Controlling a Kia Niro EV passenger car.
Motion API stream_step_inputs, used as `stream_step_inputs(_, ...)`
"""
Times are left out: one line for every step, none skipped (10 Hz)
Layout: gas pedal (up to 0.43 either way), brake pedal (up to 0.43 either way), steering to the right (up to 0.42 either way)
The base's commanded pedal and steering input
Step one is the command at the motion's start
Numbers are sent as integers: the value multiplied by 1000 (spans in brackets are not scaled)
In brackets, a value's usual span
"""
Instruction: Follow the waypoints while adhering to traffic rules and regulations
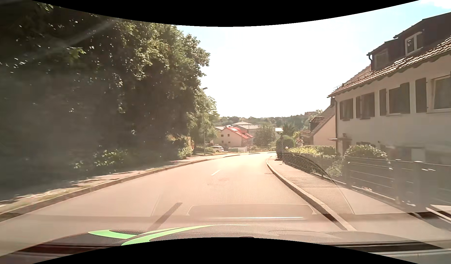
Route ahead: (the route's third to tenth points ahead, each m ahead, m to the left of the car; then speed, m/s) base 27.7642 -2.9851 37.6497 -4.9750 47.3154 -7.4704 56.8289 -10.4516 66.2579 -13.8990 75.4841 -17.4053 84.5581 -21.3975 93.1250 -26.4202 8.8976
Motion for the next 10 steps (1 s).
stream_step_inputs(0,110,34)
stream_step_inputs(0,110,34)
stream_step_inputs(0,110,34)
stream_step_inputs(0,116,33)
stream_step_inputs(0,116,30)
stream_step_inputs(0,116,29)
stream_step_inputs(0,116,29)
stream_step_inputs(0,116,28)
stream_step_inputs(0,122,28)
stream_step_inputs(0,122,28)
